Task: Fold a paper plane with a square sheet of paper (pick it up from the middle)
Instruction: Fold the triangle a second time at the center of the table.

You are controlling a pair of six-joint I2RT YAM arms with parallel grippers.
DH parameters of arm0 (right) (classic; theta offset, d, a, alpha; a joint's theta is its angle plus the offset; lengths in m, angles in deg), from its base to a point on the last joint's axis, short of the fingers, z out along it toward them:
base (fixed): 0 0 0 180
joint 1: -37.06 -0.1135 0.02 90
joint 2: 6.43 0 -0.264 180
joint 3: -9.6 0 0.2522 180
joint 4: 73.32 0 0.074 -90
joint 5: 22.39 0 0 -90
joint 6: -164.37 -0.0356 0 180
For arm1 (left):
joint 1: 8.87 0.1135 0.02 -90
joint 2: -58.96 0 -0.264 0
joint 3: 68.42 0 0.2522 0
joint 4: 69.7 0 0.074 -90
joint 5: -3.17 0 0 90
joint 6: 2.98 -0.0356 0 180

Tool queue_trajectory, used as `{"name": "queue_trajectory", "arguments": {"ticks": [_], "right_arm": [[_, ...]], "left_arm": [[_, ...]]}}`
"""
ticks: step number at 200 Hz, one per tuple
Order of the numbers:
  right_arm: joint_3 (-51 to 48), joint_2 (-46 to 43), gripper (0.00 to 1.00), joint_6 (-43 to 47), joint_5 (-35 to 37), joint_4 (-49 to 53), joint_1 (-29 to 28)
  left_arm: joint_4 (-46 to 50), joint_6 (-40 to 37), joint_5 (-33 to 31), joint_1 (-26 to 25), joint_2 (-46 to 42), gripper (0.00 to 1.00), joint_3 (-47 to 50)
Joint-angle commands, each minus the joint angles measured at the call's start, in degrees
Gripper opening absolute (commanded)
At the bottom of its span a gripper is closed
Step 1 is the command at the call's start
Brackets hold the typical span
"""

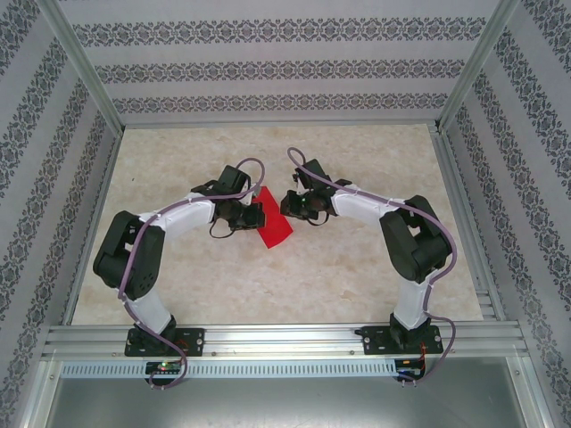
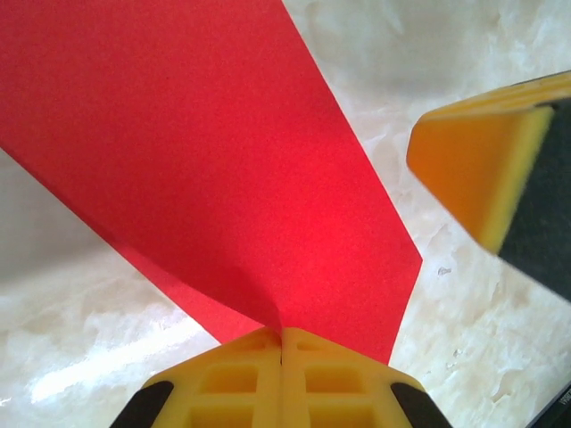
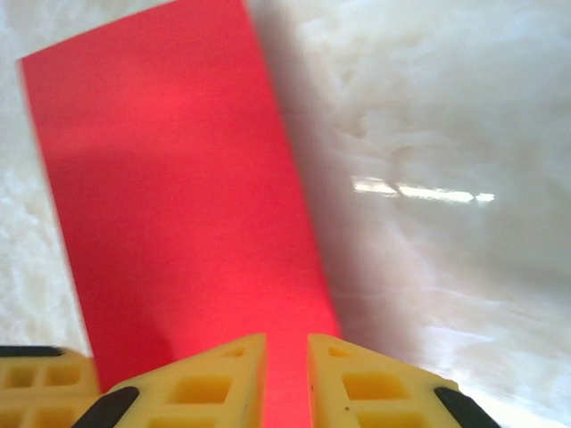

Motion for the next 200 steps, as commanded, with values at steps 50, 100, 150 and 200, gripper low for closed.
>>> {"name": "queue_trajectory", "arguments": {"ticks": [50,100,150,200], "right_arm": [[-2.8,-7.8,0.23,0.5,8.7,3.6,2.4],[-3.5,-7.7,0.27,-0.1,8.6,3.6,2.8],[-4.6,-8.0,0.27,-0.4,3.9,0.1,2.9],[-4.8,-6.1,0.26,-0.2,-5.5,-6.0,2.3]], "left_arm": [[15.4,-9.6,-9.9,1.1,-8.3,0.03,-10.6],[23.3,-15.0,-11.5,1.1,-10.0,0.03,-15.3],[16.8,-9.0,-3.5,0.9,-5.9,0.03,-10.4],[7.2,-2.7,0.8,0.8,-4.6,0.03,-1.5]]}}
